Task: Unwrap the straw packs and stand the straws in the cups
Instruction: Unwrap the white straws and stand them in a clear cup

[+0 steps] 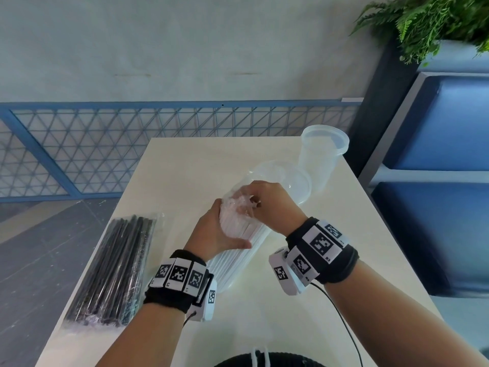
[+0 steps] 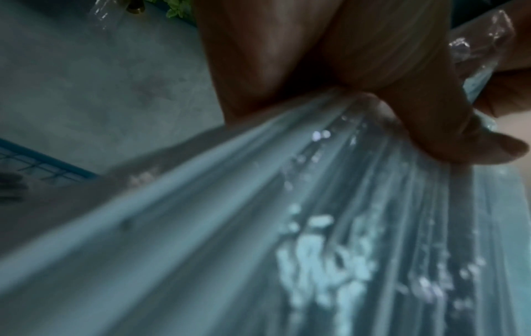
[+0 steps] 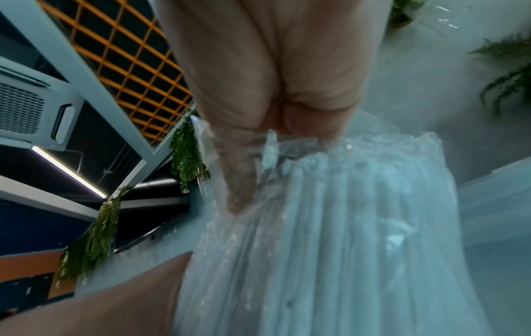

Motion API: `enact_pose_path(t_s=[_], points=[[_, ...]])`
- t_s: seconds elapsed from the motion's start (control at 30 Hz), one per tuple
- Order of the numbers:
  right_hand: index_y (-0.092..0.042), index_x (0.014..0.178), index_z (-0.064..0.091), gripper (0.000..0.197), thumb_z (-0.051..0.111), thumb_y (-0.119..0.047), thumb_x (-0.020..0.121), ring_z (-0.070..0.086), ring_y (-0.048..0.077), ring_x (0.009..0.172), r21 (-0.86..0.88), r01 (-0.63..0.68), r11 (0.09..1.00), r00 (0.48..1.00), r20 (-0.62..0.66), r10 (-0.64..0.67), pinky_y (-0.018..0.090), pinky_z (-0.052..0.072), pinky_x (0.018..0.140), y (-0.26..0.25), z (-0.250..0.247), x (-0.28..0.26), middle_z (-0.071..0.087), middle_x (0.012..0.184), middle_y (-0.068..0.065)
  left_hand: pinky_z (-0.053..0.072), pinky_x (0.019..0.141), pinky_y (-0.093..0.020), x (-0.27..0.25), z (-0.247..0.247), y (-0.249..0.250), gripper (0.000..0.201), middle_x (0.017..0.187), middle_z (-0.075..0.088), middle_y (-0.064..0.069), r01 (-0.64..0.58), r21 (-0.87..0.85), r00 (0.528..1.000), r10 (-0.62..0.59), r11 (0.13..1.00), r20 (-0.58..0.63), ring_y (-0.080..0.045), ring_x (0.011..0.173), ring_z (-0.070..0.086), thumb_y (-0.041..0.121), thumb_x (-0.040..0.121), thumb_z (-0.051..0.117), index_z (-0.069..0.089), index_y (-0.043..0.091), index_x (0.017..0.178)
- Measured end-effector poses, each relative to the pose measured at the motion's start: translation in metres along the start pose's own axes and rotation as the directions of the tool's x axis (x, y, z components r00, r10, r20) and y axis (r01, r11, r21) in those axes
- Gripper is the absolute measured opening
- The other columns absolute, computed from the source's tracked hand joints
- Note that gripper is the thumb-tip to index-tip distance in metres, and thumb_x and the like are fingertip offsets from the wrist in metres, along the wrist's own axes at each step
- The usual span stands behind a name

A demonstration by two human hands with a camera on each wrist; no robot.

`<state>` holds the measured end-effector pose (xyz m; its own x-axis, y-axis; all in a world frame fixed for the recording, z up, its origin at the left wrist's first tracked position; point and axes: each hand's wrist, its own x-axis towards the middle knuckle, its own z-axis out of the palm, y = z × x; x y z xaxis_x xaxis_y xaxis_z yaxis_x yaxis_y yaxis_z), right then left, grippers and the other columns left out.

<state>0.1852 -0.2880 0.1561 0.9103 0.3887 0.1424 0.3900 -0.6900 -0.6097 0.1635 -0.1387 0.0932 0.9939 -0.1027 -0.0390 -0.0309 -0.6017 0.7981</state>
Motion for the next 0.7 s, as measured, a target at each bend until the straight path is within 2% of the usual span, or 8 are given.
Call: enact_pose_path(t_s=[0.1,0.17,0.23,0.3,0.4,0.53,0.6,0.7], points=[[-0.006,0.088,0.069,0.01,0.069,-0.015,0.082,0.049,0.013,0.069,-0.015,-0.019,1.0,1.0,-0.021,0.019,0.013,0.034,0.058,0.0,0.003,0.002,0.056,0.078,0.0,0.036,0.065,-0.012,0.0,0.001,0.0,0.08,0.101,0.057,0.012,-0.015,-0.019,1.0,0.015,1.0,-0.011,-0.005,0.089,0.053,0.038,0.049,0.09,0.043,0.023,0.112],[-0.003,0.082,0.068,0.01,0.069,-0.012,0.081,0.05,0.014,0.066,0.006,-0.017,1.0,0.999,-0.045,0.017,0.017,0.04,0.06,0.002,0.004,0.003,0.057,0.074,0.0,0.036,0.063,-0.012,0.0,0.001,-0.002,0.074,0.097,0.059,0.012,-0.019,-0.042,0.999,0.017,0.999,-0.041,-0.003,0.085,0.054,0.04,0.049,0.089,0.045,0.025,0.108],[-0.003,0.079,0.068,0.007,0.068,-0.01,0.082,0.05,0.013,0.061,0.023,-0.029,0.999,0.998,-0.057,0.03,0.02,0.043,0.061,0.005,0.003,0.004,0.06,0.068,0.002,0.037,0.061,-0.013,-0.001,0.002,-0.004,0.071,0.094,0.061,0.008,-0.027,-0.047,0.998,0.024,0.999,-0.064,-0.006,0.081,0.055,0.043,0.05,0.088,0.049,0.023,0.105],[-0.008,0.075,0.069,0.005,0.069,-0.009,0.08,0.047,0.007,0.053,0.062,-0.038,0.997,0.996,-0.072,0.043,0.014,0.04,0.055,0.006,0.0,0.003,0.059,0.062,-0.003,0.038,0.057,-0.011,-0.001,0.002,-0.005,0.067,0.089,0.061,0.008,-0.039,-0.047,0.997,0.036,0.998,-0.068,-0.004,0.075,0.054,0.044,0.05,0.087,0.05,0.023,0.102],[-0.009,0.083,0.073,0.006,0.068,-0.007,0.079,0.05,0.004,0.057,0.086,-0.043,0.995,0.991,-0.124,0.053,0.014,0.043,0.061,0.008,-0.016,0.004,0.069,0.074,0.002,0.042,0.06,-0.01,-0.001,0.001,-0.007,0.066,0.087,0.059,0.01,-0.053,-0.046,0.997,0.05,0.998,-0.058,-0.002,0.076,0.054,0.043,0.051,0.088,0.048,0.023,0.1],[-0.014,0.085,0.073,0.008,0.072,-0.019,0.079,0.058,0.009,0.062,0.149,0.004,0.989,0.972,-0.232,0.031,0.015,0.047,0.066,0.012,-0.051,0.008,0.071,0.076,0.003,0.047,0.067,-0.016,0.001,0.001,-0.009,0.069,0.093,0.063,0.006,-0.06,-0.08,0.997,0.055,0.995,-0.053,-0.012,0.085,0.06,0.04,0.05,0.089,0.05,0.022,0.104],[-0.015,0.087,0.072,0.01,0.073,-0.02,0.078,0.064,0.013,0.069,0.183,0.007,0.983,0.959,-0.28,0.045,0.018,0.051,0.07,0.015,-0.058,0.008,0.072,0.079,0.003,0.048,0.068,-0.017,0.002,0.002,-0.011,0.075,0.095,0.064,0.003,-0.064,-0.091,0.997,0.06,0.994,-0.05,-0.013,0.087,0.06,0.047,0.045,0.088,0.051,0.02,0.105],[-0.018,0.092,0.062,0.02,0.074,-0.021,0.076,0.059,-0.004,0.067,0.253,-0.026,0.967,0.954,-0.282,0.099,0.003,0.046,0.067,0.017,-0.047,0.0,0.065,0.079,-0.011,0.044,0.064,-0.013,0.002,0.001,-0.012,0.082,0.094,0.063,0.004,-0.063,-0.093,0.997,0.058,0.994,-0.059,-0.008,0.084,0.058,0.057,0.04,0.084,0.05,0.021,0.106]])
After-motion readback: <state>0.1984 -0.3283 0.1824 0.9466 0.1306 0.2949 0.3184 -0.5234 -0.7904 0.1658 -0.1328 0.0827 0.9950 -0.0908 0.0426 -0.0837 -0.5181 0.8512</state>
